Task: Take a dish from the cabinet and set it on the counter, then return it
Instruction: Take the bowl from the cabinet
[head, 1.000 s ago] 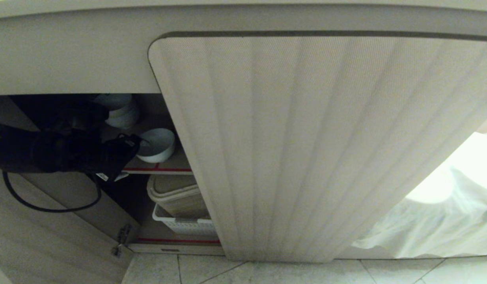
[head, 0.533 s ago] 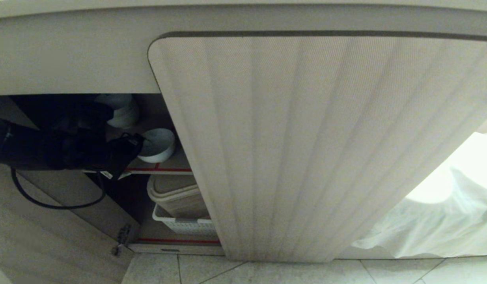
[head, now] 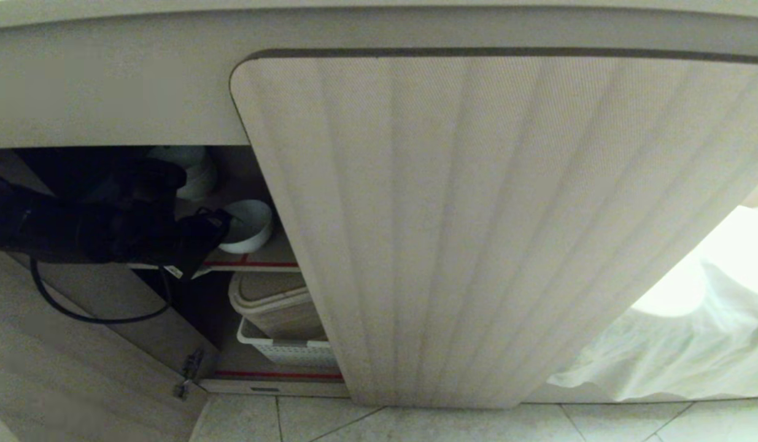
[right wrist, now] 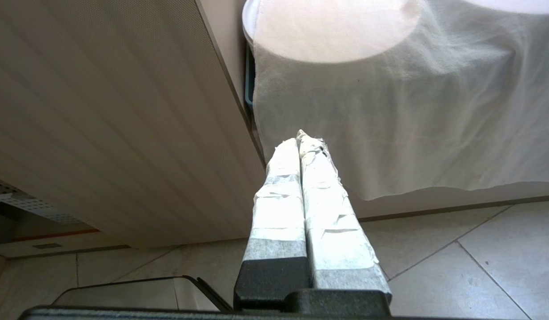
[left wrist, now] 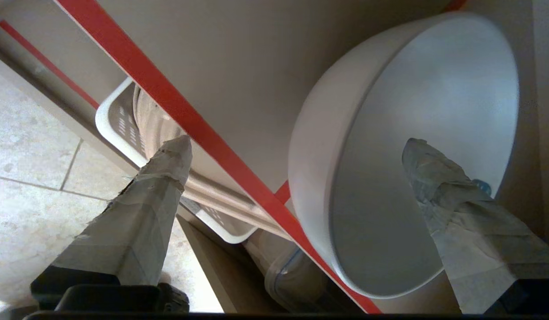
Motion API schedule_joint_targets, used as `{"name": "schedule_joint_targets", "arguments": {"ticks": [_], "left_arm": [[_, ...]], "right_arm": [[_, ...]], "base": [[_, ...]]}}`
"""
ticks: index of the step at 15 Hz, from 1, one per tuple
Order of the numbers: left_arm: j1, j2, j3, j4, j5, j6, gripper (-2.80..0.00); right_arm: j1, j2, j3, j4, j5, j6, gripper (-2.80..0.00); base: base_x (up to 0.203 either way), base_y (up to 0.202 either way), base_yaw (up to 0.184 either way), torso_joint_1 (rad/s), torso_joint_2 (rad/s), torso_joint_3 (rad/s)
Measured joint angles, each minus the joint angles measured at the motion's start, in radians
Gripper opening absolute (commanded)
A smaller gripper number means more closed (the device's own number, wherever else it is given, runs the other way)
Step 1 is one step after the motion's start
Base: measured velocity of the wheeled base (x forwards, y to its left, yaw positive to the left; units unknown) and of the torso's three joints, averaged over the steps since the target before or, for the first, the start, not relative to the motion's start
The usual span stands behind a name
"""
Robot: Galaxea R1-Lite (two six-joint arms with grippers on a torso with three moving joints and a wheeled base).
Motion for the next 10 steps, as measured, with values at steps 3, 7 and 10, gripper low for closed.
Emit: {"name": "schedule_joint_targets", "arguments": {"ticks": [3,7,10], "left_arm": [[0.0,0.004,-0.004,0.0,0.0,0.0,0.0],[0.0,0.006,-0.01,0.0,0.003,0.003,0.0],[0.0,0.01,-0.013,-0.001,0.036,0.004,0.0]], "right_arm": [[0.0,0.0,0.0,0.0,0.0,0.0,-2.8],[0.0,0.0,0.0,0.0,0.001,0.0,-2.8],[0.0,0.0,0.0,0.0,0.001,0.0,-2.8]], "base": [[0.0,0.0,0.0,0.0,0.0,0.0],[0.0,0.0,0.0,0.0,0.0,0.0],[0.0,0.0,0.0,0.0,0.0,0.0]]}}
